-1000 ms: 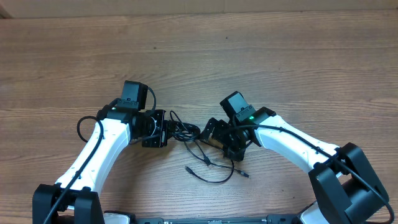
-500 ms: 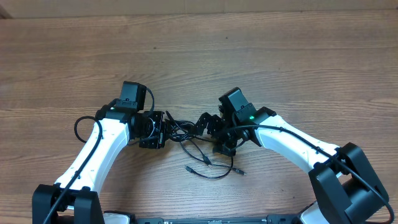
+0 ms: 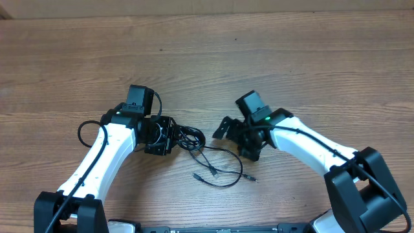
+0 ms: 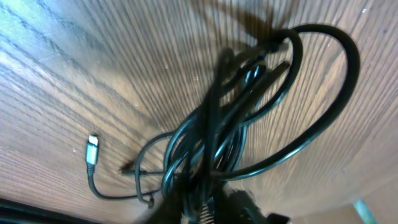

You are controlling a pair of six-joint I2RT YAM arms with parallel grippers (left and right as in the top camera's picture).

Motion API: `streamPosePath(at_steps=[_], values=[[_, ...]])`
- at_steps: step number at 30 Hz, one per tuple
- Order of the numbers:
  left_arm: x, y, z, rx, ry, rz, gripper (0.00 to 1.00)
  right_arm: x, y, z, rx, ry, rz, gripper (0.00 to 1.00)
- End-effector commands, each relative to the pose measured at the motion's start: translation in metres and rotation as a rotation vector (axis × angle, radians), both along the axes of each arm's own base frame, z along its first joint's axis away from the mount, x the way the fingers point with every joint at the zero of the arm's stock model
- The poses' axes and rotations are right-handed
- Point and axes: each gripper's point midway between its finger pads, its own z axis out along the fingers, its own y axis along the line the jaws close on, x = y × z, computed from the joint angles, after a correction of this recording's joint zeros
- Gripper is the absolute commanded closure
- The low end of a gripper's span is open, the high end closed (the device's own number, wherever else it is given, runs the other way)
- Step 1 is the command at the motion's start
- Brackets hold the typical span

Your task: Untangle cables

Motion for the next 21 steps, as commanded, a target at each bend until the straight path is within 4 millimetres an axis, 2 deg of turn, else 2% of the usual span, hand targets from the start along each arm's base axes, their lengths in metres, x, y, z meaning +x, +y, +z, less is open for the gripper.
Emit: streamPosePath(at_steps=[1, 3, 4, 7, 9, 10, 11, 12, 14, 17, 21], values=[[0.008, 0.006, 0.008, 0.066, -0.094, -0.088, 0.59, 0.013, -0.022, -0.004, -0.045, -0.035, -0.001, 0.0], [0.01, 0.012, 0.006, 0.108, -0.135, -0.147, 0.32, 0.01, -0.032, -0.006, -0.062, -0.01, -0.006, 0.0], [0.014, 0.014, 0.006, 0.125, -0.162, -0.17, 0.34, 0.008, -0.034, -0.007, -0.068, -0.008, 0.005, 0.0], [0.048, 0.019, 0.02, 0.161, -0.382, -0.317, 0.35, 0.0, -0.038, -0.009, -0.085, 0.01, 0.046, 0.0], [0.068, 0.013, 0.042, 0.138, -0.53, -0.42, 0.35, -0.004, -0.041, -0.01, -0.096, 0.011, 0.084, 0.0], [0.077, 0.006, 0.06, 0.126, -0.612, -0.496, 0.34, -0.005, -0.045, -0.011, -0.121, 0.01, 0.092, 0.0], [0.079, 0.001, 0.069, 0.13, -0.651, -0.55, 0.35, -0.005, -0.048, -0.012, -0.139, 0.01, 0.089, 0.0], [0.078, -0.007, 0.077, 0.164, -0.675, -0.628, 0.35, -0.004, -0.053, -0.014, -0.167, 0.004, 0.084, 0.0], [0.065, -0.021, 0.073, 0.221, -0.637, -0.7, 0.49, -0.003, -0.055, -0.014, -0.168, 0.003, 0.078, 0.0], [0.051, -0.042, 0.061, 0.279, -0.608, -0.799, 0.49, -0.001, -0.059, -0.015, -0.18, 0.0, 0.069, 0.0], [0.034, -0.048, 0.042, 0.473, -0.543, -0.928, 0.45, -0.002, -0.073, -0.016, -0.207, 0.03, 0.04, 0.0]])
